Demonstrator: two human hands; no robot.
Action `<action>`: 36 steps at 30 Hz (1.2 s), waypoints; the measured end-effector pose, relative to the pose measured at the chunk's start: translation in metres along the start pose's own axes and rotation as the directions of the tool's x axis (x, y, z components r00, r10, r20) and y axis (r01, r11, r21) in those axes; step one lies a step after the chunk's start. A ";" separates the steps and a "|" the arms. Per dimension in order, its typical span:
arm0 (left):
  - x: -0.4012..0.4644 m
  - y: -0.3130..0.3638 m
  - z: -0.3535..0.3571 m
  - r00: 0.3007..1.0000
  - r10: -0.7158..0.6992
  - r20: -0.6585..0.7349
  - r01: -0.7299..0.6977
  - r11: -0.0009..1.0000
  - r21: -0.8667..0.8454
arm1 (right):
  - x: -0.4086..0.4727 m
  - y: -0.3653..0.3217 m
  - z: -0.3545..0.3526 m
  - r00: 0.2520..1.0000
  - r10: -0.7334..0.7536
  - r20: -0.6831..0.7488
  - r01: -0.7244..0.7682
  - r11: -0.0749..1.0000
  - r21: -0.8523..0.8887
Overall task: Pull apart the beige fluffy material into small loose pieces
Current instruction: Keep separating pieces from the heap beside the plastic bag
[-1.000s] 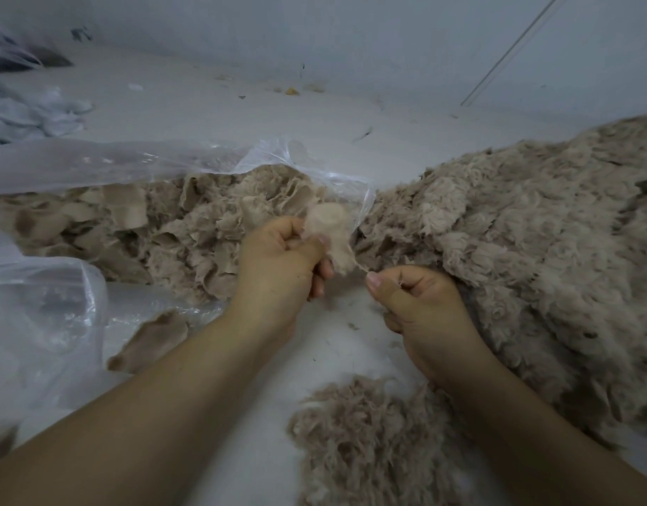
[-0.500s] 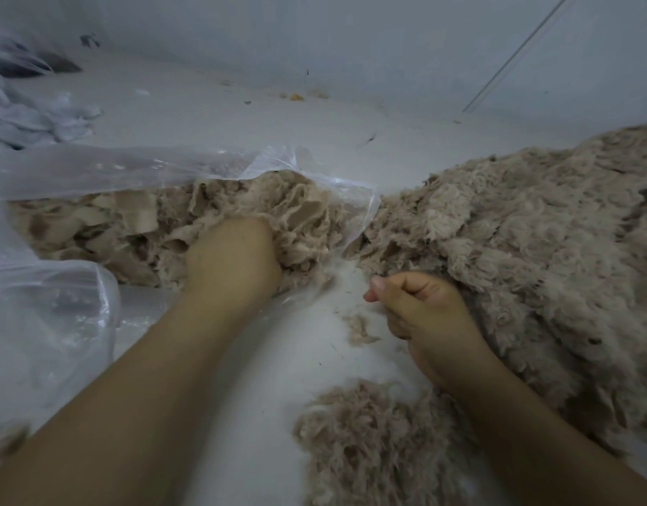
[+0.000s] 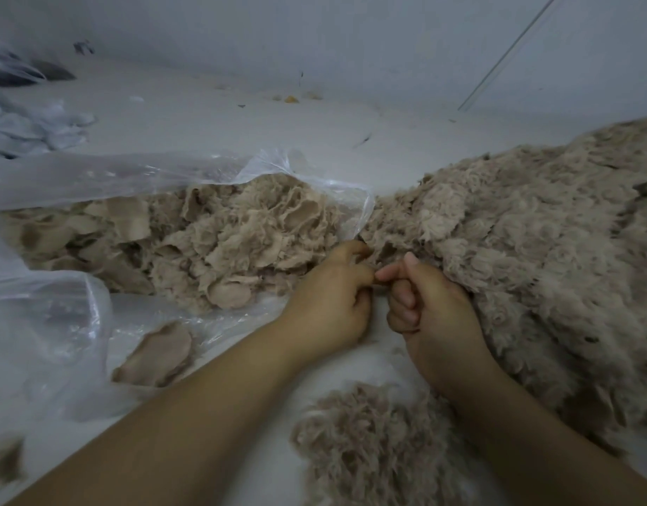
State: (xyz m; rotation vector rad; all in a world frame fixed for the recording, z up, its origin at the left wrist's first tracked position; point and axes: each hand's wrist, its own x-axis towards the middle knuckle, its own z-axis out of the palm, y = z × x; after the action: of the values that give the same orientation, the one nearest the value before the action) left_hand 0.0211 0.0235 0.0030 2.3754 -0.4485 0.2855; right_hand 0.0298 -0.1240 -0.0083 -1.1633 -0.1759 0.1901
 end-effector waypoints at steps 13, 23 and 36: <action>-0.017 0.021 0.024 0.974 -0.169 -0.152 0.131 0.964 -0.232 | -0.004 -0.012 0.003 0.995 0.077 -0.069 -0.064 0.983 0.172; 0.035 0.010 0.032 0.903 -0.322 -0.285 0.249 0.932 -0.264 | -0.004 -0.015 0.005 0.997 0.073 -0.038 -0.065 0.980 0.189; -0.006 0.002 0.016 0.898 -0.417 -0.138 0.226 0.708 -0.669 | 0.002 -0.011 0.003 0.980 0.172 -0.102 -0.153 0.974 0.167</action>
State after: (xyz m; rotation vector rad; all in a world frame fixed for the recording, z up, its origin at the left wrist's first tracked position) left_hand 0.0160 0.0129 -0.0094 1.6527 0.0330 0.2474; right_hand 0.0321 -0.1251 0.0035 -1.0273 0.0375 0.2757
